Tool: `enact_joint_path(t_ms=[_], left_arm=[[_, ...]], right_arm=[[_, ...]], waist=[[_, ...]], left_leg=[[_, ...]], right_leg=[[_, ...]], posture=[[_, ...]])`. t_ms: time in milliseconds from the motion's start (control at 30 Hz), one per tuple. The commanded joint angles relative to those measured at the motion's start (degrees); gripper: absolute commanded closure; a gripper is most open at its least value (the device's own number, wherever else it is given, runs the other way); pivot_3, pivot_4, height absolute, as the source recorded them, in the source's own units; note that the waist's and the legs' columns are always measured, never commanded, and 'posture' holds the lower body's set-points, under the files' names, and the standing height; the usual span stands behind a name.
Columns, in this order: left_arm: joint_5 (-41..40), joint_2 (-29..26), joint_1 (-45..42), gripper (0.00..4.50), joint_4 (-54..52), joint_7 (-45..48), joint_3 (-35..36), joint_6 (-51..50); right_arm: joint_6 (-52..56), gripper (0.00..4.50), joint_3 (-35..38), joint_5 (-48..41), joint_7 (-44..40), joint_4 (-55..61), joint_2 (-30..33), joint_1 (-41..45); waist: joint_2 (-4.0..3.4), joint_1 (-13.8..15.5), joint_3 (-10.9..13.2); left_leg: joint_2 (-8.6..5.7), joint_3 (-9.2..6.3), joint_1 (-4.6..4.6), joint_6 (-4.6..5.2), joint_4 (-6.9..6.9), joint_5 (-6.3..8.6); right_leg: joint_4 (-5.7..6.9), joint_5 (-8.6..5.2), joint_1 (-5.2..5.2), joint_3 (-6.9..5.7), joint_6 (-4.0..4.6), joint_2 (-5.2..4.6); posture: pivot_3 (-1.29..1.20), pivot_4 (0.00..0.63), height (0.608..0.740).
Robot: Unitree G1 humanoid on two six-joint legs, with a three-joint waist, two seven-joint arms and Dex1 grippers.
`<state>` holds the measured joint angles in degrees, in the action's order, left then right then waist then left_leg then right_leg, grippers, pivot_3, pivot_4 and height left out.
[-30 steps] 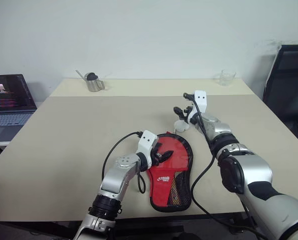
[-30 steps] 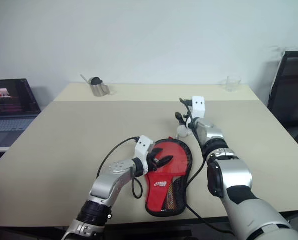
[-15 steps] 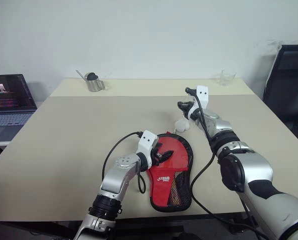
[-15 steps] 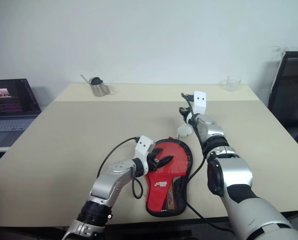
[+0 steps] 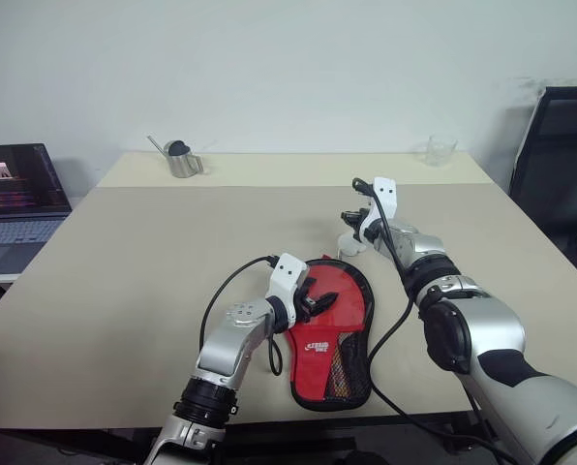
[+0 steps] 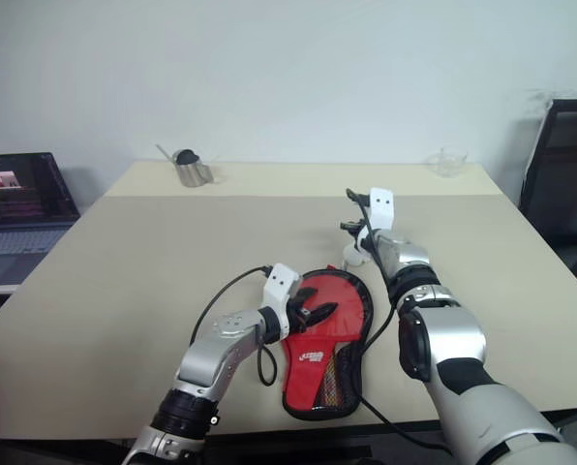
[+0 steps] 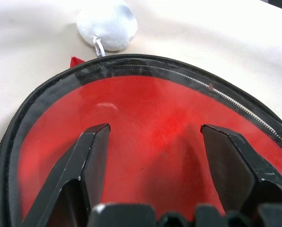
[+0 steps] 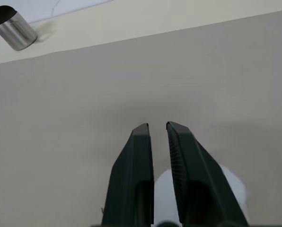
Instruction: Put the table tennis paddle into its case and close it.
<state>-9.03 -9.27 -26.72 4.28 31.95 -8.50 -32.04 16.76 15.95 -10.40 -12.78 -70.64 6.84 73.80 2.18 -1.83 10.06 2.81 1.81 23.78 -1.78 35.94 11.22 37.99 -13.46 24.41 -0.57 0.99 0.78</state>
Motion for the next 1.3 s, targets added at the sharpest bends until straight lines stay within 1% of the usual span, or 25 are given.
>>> enact_joint_path(t_ms=[33, 100, 267, 333, 367, 400, 433, 600, 867, 1300], left_arm=[[-0.68, 0.23, 0.22, 1.14, -2.07, -0.04, -0.28, 0.60], [-0.68, 0.26, 0.35, 1.14, -2.24, -0.11, -0.30, 0.56], [-0.61, 0.10, 0.91, 1.14, -2.94, -0.35, -0.24, 0.38], [-0.62, 0.01, 1.16, 1.14, -3.28, -0.48, -0.10, 0.23], [-0.63, -0.02, 1.24, 1.14, -3.37, -0.53, -0.03, 0.19], [-0.62, -0.05, 1.30, 1.14, -3.45, -0.56, -0.02, 0.16], [-0.61, -0.06, 1.34, 1.14, -3.50, -0.58, -0.02, 0.14], [-0.59, 0.02, 1.18, 1.14, -3.36, -0.69, -0.01, 0.15], [-0.61, 0.08, 1.24, 1.14, -3.53, -0.73, -0.13, -0.01], [-0.81, -0.13, 2.39, 1.14, -5.10, -1.53, -0.02, -0.71]], right_arm=[[0.08, 3.75, 0.61, -0.44, 2.07, -0.01, 0.55, 0.95], [0.73, 3.27, 0.27, 0.05, 3.31, -0.67, 0.26, 0.60], [-0.05, 1.59, 0.28, -0.15, 3.88, -1.19, -0.41, 0.56], [-0.09, 1.01, 0.16, -0.22, 3.23, -1.05, -0.54, 0.82], [-0.09, 0.57, 0.09, -0.19, 3.10, -1.01, -0.58, 0.92], [-0.06, 0.22, 0.04, -0.18, 2.92, -1.00, -0.61, 1.01], [-0.08, 0.02, 0.01, -0.17, 2.84, -1.01, -0.61, 1.07], [0.19, 0.02, -0.26, 0.30, 3.69, -1.28, -0.39, 1.02], [1.94, 0.02, -0.37, 1.17, 8.51, -3.11, -1.03, -0.86], [1.30, 0.02, -1.42, 3.06, 8.29, -3.64, -3.21, -2.34]], waist=[[0.00, 0.00, 0.00], [0.00, 0.00, 0.00], [0.00, -0.03, 0.00], [0.00, -0.02, 0.00], [0.00, -0.02, 0.00], [0.00, -0.02, 0.00], [0.00, -0.02, 0.00], [0.00, -0.02, 0.00], [0.00, -0.02, 0.00], [0.00, -0.05, 0.00]], left_leg=[[0.00, 0.00, 0.00, 0.00, 0.00, 0.00], [0.00, 0.00, 0.00, 0.00, 0.00, 0.00], [0.00, 0.00, 0.00, 0.00, -0.02, 0.00], [0.00, 0.00, 0.00, 0.00, -0.02, 0.00], [0.00, 0.00, 0.00, 0.00, -0.02, 0.00], [0.00, 0.01, 0.00, 0.00, -0.02, 0.00], [0.00, 0.00, 0.00, 0.00, -0.02, 0.00], [0.00, 0.00, 0.00, 0.00, -0.02, 0.00], [0.00, 0.00, 0.00, 0.00, -0.02, 0.00], [0.01, 0.00, -0.01, 0.00, -0.02, 0.00]], right_leg=[[0.00, 0.00, 0.00, 0.00, 0.00, 0.00], [0.00, 0.00, 0.00, 0.01, 0.00, 0.00], [-0.01, 0.00, 0.00, 0.01, 0.00, 0.00], [-0.01, 0.00, 0.00, 0.00, 0.00, 0.00], [-0.01, 0.00, 0.00, 0.00, 0.00, 0.00], [-0.02, 0.00, 0.00, 0.01, 0.00, 0.00], [-0.02, 0.00, 0.00, 0.01, 0.00, 0.00], [-0.02, 0.00, 0.00, 0.00, 0.00, 0.00], [-0.02, 0.00, 0.00, 0.00, 0.00, 0.00], [-0.02, 0.00, 0.00, 0.00, 0.00, 0.00]], posture=[[0.00, 0.150, 0.740], [0.00, 0.150, 0.740], [0.00, 0.150, 0.740], [0.00, 0.150, 0.740], [0.00, 0.150, 0.740], [0.00, 0.150, 0.740], [0.00, 0.150, 0.740], [0.00, 0.150, 0.740], [0.00, 0.150, 0.740], [0.00, 0.150, 0.740]])
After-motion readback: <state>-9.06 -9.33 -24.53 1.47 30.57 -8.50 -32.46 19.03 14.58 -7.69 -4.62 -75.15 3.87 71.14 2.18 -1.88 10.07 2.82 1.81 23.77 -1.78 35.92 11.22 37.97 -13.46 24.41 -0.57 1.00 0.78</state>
